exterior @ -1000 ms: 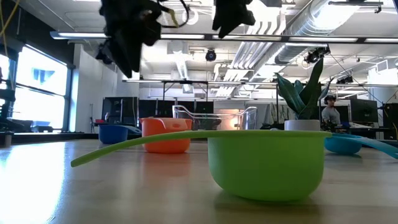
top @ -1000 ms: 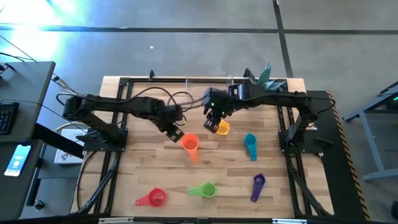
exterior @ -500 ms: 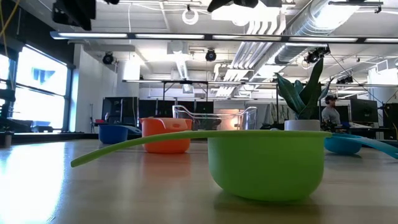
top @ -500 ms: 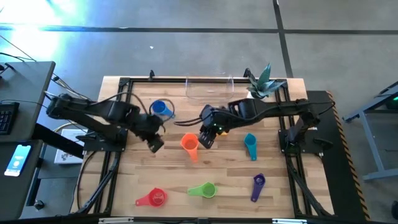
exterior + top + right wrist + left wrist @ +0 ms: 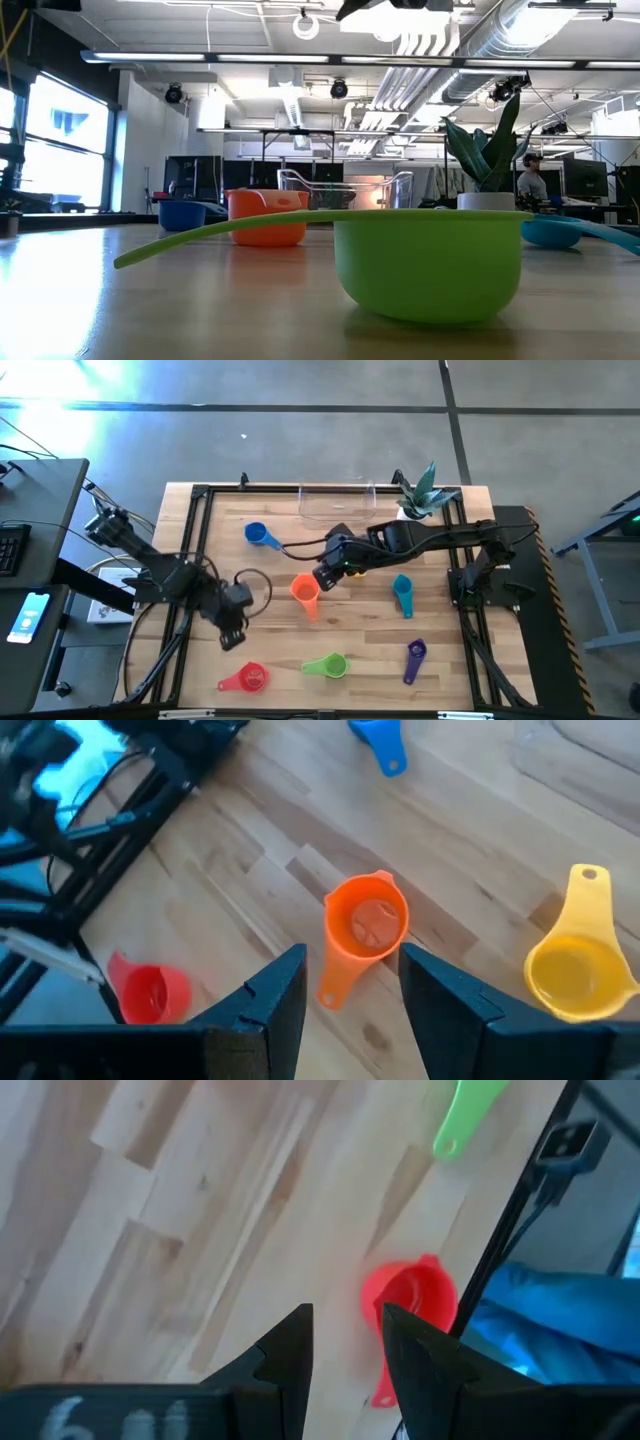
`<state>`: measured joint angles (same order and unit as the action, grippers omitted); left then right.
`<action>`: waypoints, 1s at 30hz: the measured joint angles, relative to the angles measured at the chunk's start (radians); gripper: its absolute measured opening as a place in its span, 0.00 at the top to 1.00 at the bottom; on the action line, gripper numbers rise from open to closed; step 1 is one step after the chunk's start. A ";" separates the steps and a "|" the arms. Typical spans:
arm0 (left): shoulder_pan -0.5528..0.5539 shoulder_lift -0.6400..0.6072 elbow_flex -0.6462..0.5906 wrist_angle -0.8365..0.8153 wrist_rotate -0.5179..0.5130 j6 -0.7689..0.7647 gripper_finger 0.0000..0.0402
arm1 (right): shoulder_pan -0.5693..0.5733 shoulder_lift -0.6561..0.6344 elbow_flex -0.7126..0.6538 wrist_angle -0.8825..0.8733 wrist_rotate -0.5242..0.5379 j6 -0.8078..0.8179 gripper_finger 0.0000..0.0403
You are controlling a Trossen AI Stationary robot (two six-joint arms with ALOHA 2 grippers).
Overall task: Nest measuring cups in basket
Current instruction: Stack the red measuring cup on the top of the orange measuring cup
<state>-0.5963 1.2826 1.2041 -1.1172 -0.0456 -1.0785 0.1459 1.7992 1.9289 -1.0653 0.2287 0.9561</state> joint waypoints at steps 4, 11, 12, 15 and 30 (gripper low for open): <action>-0.063 0.060 0.000 0.018 -0.002 -0.020 0.72 | -0.002 0.000 0.000 -0.001 0.000 0.039 0.62; -0.133 0.185 0.000 0.055 -0.004 -0.048 0.72 | -0.002 0.000 0.000 -0.007 -0.001 0.028 0.62; -0.140 0.202 0.000 0.065 -0.004 -0.056 0.72 | -0.002 0.000 0.000 -0.008 -0.001 0.016 0.62; -0.154 0.249 0.000 0.101 0.001 -0.086 0.72 | -0.002 0.000 0.000 -0.008 -0.002 0.007 0.62; -0.201 0.382 0.000 0.180 0.020 -0.220 0.72 | -0.002 0.000 0.000 -0.011 -0.079 0.004 0.62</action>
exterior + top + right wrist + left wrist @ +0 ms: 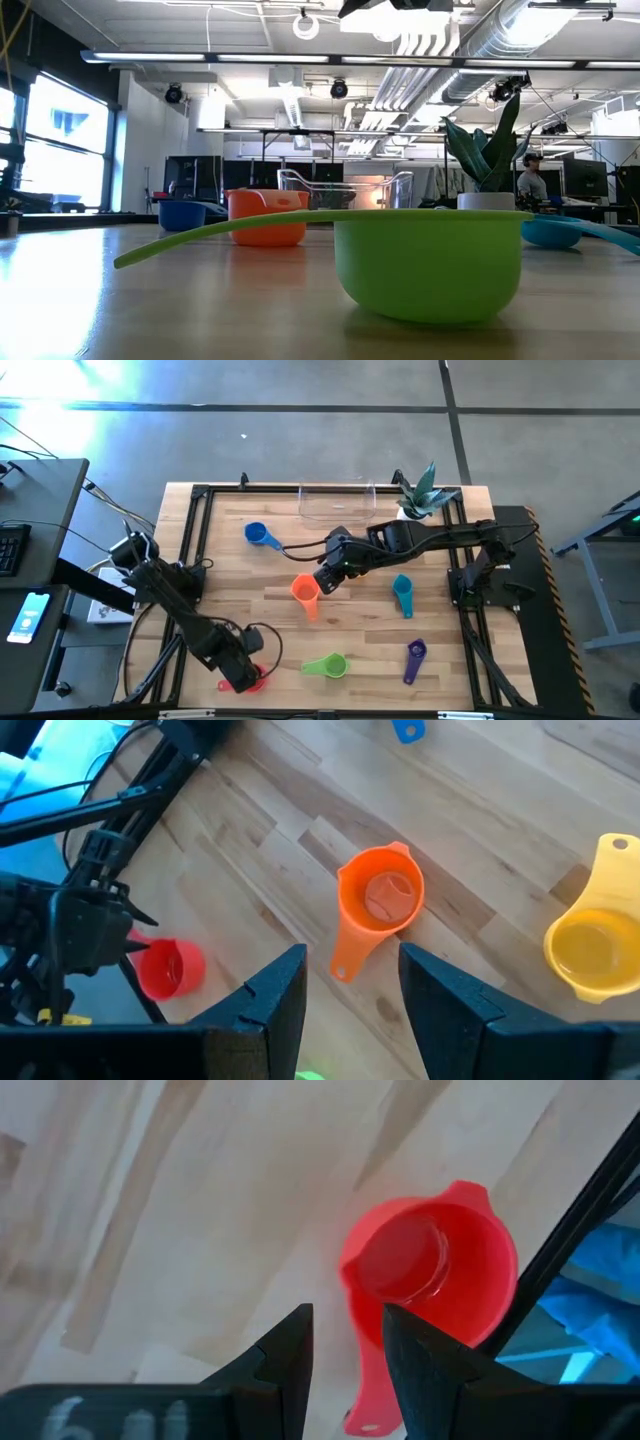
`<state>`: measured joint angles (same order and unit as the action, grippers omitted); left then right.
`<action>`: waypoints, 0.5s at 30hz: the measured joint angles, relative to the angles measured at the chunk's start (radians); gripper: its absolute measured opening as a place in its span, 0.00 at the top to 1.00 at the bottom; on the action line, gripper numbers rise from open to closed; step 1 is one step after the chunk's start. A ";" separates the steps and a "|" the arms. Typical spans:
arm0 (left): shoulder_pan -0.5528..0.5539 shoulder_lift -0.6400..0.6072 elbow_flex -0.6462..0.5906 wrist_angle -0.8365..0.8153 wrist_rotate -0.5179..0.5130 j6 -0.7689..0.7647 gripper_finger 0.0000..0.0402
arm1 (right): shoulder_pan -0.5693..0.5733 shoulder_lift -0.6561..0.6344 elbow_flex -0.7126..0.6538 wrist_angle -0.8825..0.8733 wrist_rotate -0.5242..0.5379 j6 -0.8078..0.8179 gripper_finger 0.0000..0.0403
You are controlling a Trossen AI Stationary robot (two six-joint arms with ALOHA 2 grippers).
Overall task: Nest measuring cups in basket
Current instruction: Stack the red measuring cup on the top of the orange measuring cup
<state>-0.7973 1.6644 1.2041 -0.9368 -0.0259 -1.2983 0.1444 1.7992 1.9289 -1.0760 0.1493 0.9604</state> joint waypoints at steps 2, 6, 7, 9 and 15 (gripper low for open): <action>-0.004 0.005 0.000 0.005 0.000 -0.007 0.72 | 0.000 0.000 0.000 0.000 0.000 0.000 0.62; -0.008 0.024 0.000 0.018 0.004 -0.011 0.72 | 0.000 0.000 0.000 -0.004 -0.003 0.000 0.62; -0.009 0.030 0.000 0.022 0.009 -0.016 0.72 | 0.000 0.000 0.000 -0.006 -0.003 0.000 0.62; -0.012 0.044 0.000 0.023 0.021 -0.018 0.72 | 0.000 0.000 0.000 -0.008 -0.003 0.000 0.62; -0.016 0.074 0.000 0.023 0.026 -0.018 0.72 | 0.000 0.000 0.000 -0.008 -0.004 0.003 0.62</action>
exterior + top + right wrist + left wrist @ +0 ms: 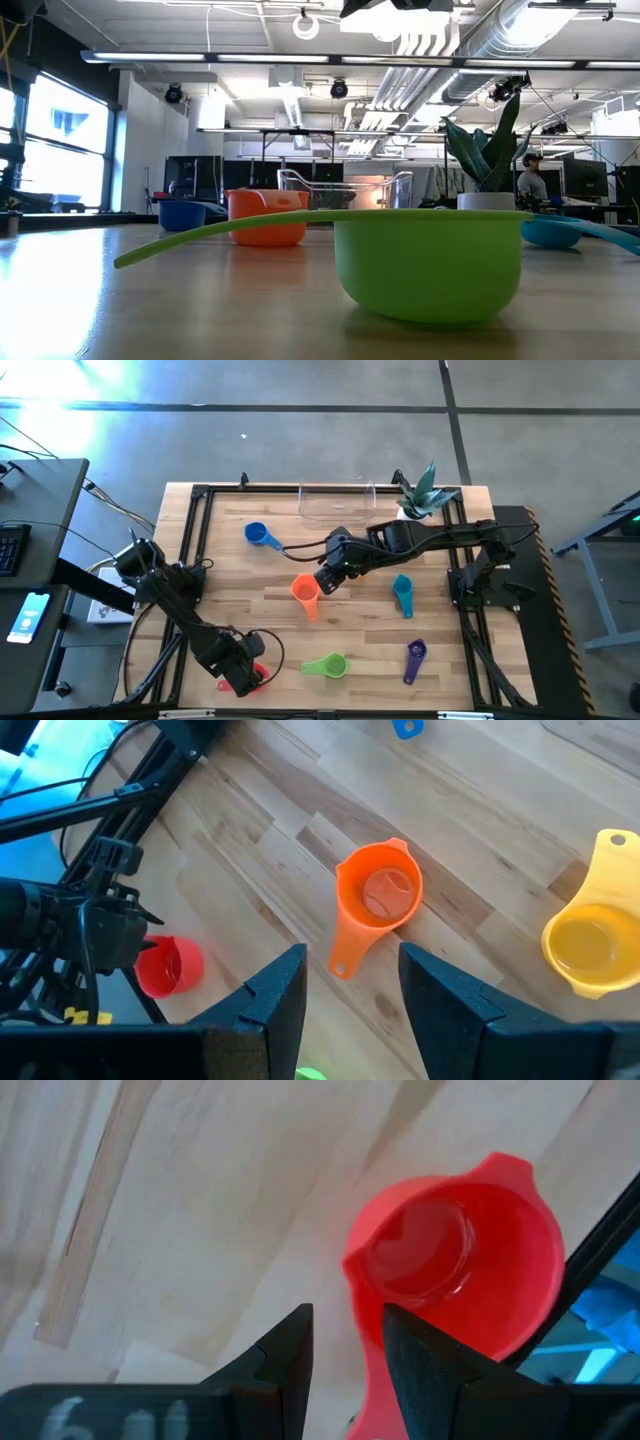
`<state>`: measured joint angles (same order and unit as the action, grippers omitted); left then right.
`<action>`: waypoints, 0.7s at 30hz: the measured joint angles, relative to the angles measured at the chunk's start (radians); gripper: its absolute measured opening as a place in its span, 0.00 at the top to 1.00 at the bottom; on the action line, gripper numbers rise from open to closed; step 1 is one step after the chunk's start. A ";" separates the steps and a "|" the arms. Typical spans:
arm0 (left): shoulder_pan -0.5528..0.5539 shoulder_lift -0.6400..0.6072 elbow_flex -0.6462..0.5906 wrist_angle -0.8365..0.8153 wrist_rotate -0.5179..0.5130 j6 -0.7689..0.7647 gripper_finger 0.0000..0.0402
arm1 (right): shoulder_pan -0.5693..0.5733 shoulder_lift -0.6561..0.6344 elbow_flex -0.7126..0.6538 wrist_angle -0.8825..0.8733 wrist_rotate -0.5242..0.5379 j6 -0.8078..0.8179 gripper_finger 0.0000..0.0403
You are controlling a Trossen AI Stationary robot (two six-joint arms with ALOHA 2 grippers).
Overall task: Nest measuring cups in basket
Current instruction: Stack the red measuring cup on the top of the orange measuring cup
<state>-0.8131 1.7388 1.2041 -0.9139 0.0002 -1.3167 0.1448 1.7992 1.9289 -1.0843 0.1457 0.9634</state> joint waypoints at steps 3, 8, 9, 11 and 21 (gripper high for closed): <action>0.001 0.012 0.000 0.000 0.008 0.000 0.72 | 0.000 0.000 0.000 0.000 0.000 0.000 0.62; 0.000 0.045 0.000 -0.001 0.017 0.001 0.72 | 0.000 0.000 0.000 0.000 0.000 0.000 0.62; 0.000 0.051 0.000 -0.002 0.017 0.004 0.72 | 0.000 0.000 0.000 0.000 0.000 0.000 0.62; 0.000 0.056 0.000 -0.001 0.018 0.009 0.72 | 0.000 0.000 0.000 0.000 0.000 0.000 0.62; 0.030 0.057 0.000 0.003 0.020 0.035 0.80 | 0.000 0.000 0.000 0.000 0.000 0.000 0.62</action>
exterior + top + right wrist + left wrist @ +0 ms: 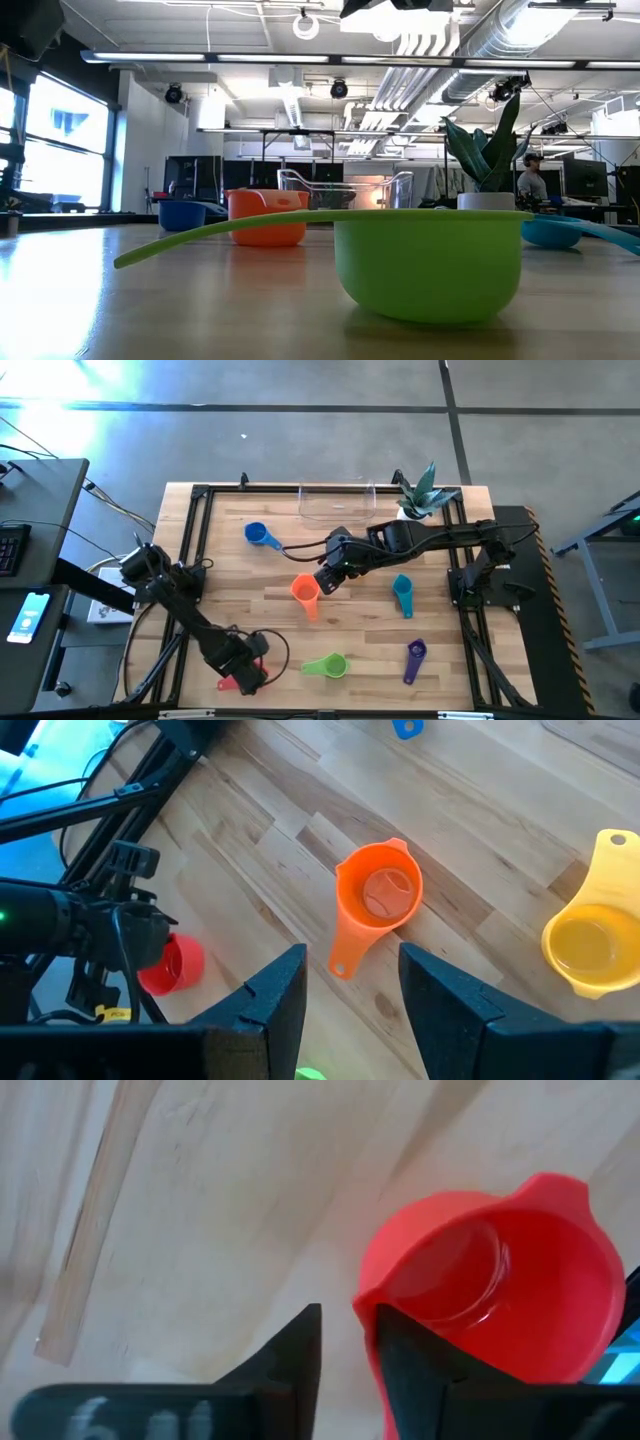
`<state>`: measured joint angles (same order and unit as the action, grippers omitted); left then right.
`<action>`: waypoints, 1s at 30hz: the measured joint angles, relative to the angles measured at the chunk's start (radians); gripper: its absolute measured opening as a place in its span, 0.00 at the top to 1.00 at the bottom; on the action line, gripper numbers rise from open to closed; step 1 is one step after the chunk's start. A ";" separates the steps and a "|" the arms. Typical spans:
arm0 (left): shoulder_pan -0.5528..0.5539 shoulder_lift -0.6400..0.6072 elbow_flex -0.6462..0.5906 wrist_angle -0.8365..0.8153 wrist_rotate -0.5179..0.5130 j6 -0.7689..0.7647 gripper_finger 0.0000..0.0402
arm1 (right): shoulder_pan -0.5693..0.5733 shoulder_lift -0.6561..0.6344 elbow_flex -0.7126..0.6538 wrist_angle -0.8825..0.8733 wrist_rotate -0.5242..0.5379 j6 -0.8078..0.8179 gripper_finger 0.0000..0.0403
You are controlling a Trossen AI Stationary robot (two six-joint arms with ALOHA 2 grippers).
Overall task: Nest measuring cups in basket
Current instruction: Stack the red measuring cup on the top of the orange measuring cup
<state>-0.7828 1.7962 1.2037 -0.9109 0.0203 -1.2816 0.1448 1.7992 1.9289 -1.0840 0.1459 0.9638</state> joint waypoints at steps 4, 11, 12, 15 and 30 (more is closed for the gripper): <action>0.021 0.000 0.000 0.002 0.022 0.055 0.89 | 0.000 0.000 0.000 0.000 -0.001 0.000 0.62; 0.057 -0.001 0.000 0.005 0.052 0.082 0.98 | 0.000 0.000 0.000 0.000 -0.002 -0.001 0.62; 0.062 -0.001 0.000 0.005 0.051 0.082 0.98 | 0.000 0.000 0.000 0.000 -0.002 -0.001 0.62; 0.080 -0.001 0.000 0.004 0.052 0.068 0.99 | 0.000 0.000 0.000 0.000 -0.005 -0.003 0.62; 0.226 -0.090 0.000 -0.021 -0.003 0.054 1.00 | -0.017 0.000 0.000 -0.026 -0.030 -0.117 0.62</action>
<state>-0.5563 1.7065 1.2041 -0.9320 0.0175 -1.2278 0.1274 1.7992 1.9289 -1.1097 0.1162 0.8463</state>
